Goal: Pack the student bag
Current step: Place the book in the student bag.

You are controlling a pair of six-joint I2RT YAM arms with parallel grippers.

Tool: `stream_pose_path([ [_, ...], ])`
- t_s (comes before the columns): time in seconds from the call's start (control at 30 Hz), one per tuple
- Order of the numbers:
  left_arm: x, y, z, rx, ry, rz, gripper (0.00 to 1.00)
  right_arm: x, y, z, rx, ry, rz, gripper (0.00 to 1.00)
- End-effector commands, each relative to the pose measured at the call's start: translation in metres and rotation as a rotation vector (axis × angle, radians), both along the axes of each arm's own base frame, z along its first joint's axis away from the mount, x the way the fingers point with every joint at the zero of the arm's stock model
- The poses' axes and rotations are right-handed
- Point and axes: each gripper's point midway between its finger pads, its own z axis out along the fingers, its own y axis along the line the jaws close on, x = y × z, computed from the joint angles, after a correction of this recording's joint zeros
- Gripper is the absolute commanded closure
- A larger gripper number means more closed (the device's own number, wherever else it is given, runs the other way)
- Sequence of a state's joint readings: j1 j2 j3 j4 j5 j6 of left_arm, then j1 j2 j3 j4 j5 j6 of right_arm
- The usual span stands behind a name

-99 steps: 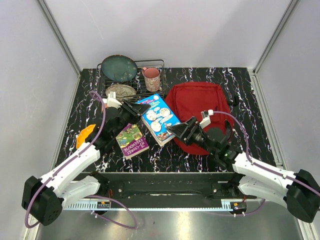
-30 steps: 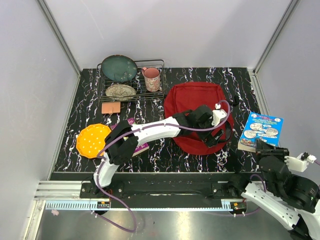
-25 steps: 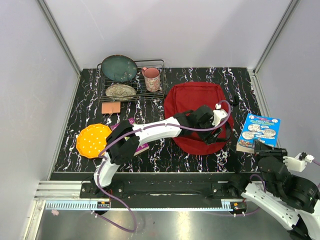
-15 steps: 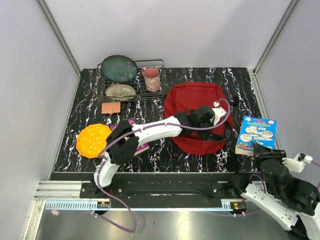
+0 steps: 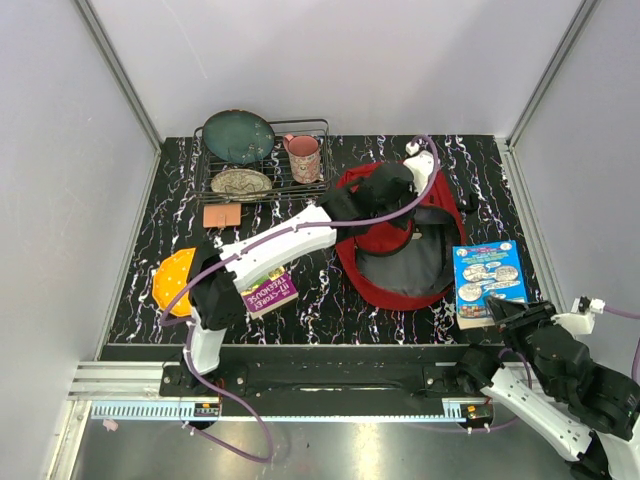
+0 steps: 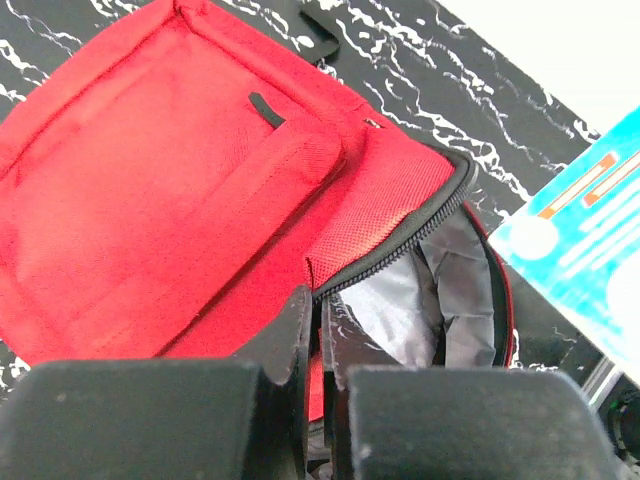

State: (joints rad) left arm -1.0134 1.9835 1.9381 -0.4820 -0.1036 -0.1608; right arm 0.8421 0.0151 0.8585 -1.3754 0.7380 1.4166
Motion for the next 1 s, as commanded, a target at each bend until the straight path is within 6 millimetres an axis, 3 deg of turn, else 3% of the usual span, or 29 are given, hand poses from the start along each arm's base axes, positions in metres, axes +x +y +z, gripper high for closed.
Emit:
stream_pose_path([
  [0.0,0.003,0.012,0.074,-0.141,-0.062,0.063,1.00,0.008,0.025,0.045,0.035,-0.157,0.123,1.00],
  [0.13,0.003,0.017,0.096,-0.197,-0.065,0.076,1.00,0.011,0.047,0.049,0.052,-0.166,0.196,1.00],
  [0.27,-0.005,0.021,0.117,-0.250,-0.065,0.065,1.00,0.020,0.078,0.038,0.067,-0.144,0.277,1.00],
  [0.43,-0.010,0.027,0.128,-0.272,-0.068,0.063,1.00,0.027,0.106,0.033,0.133,-0.154,0.337,1.00],
  [0.6,-0.014,0.037,0.136,-0.286,-0.078,0.061,1.00,0.031,0.105,0.026,0.163,-0.153,0.307,1.00],
  [0.73,-0.015,0.039,0.131,-0.281,-0.073,0.053,1.00,0.032,0.093,0.013,0.125,-0.095,0.252,1.00],
  [0.83,-0.017,0.040,0.131,-0.290,-0.059,0.050,1.00,0.032,0.100,0.018,0.126,-0.116,0.283,1.00],
  [0.97,-0.019,0.038,0.131,-0.301,-0.048,0.035,1.00,0.040,0.113,0.007,0.174,-0.101,0.283,1.00],
])
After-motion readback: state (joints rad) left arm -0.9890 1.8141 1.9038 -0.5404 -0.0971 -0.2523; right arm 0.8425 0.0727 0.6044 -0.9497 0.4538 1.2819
